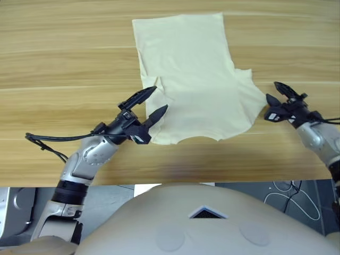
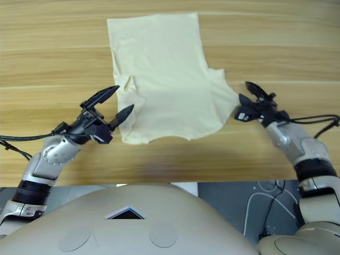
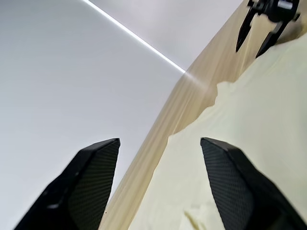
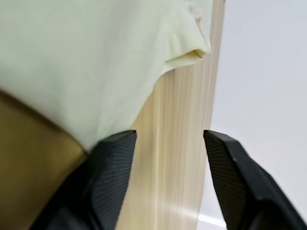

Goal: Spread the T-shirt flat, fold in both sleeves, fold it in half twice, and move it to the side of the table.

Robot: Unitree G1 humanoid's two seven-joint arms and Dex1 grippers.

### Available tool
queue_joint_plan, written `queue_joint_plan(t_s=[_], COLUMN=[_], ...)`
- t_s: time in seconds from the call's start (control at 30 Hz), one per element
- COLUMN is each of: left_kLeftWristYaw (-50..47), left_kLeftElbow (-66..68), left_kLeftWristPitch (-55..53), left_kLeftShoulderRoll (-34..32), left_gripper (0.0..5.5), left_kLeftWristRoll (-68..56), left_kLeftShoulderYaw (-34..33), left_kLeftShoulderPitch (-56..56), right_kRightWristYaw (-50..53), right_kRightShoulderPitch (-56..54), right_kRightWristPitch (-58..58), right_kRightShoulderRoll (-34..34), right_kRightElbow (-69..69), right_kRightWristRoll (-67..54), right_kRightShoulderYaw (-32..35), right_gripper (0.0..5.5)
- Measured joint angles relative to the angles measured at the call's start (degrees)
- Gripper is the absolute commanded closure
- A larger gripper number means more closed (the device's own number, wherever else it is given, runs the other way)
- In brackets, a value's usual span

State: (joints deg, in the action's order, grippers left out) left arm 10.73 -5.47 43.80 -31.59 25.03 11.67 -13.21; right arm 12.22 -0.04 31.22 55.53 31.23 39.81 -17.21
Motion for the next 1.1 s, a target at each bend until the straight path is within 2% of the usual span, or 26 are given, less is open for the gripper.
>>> queue_joint_plan(t_s=[0.17,0.4,0.53,0.6,0.7,0.77,0.93,1.1], left_kLeftWristYaw=[-0.1,0.0,0.4,1.1,1.3,1.2,1.2,1.2], left_kLeftElbow=[0.4,0.7,0.6,0.6,0.7,1.2,1.4,1.4], left_kLeftWristPitch=[0.1,0.8,0.7,0.5,-0.1,0.0,0.8,0.8], left_kLeftShoulderRoll=[0.1,0.1,-0.1,-0.7,-1.5,-1.5,-1.5,-1.3], left_gripper=[2.34,2.34,2.34,2.34,2.34,2.34,2.34,2.34], left_kLeftWristRoll=[0.0,0.0,0.0,-0.1,-0.3,-0.3,-0.4,-0.3], left_kLeftShoulderYaw=[-0.8,-0.8,-1.0,-1.3,-2.0,-1.9,-1.5,-1.3], left_kLeftShoulderPitch=[0.4,0.8,0.9,1.3,1.6,2.5,3.0,2.0], right_kRightWristYaw=[0.0,-6.4,-17.7,-19.8,-21.1,-21.9,-22.1,-19.1], right_kRightShoulderPitch=[1.7,5.5,17.0,24.0,31.7,31.7,23.7,17.2], right_kRightWristPitch=[-0.8,-0.5,-1.1,-2.5,-4.3,-4.7,-4.5,-4.6], right_kRightShoulderRoll=[0.4,-0.2,7.2,10.5,11.2,10.3,5.2,1.6], right_kRightElbow=[-7.1,-11.9,-15.3,-17.8,-22.2,-24.4,-25.6,-22.0], right_kRightWristRoll=[-5.8,-9.1,-9.8,-10.4,-11.5,-11.6,-8.9,-4.6], right_kRightShoulderYaw=[8.3,11.0,12.0,15.8,20.8,20.6,15.7,13.1], right_gripper=[2.57,2.57,2.57,2.57,2.57,2.57,2.57,2.57])
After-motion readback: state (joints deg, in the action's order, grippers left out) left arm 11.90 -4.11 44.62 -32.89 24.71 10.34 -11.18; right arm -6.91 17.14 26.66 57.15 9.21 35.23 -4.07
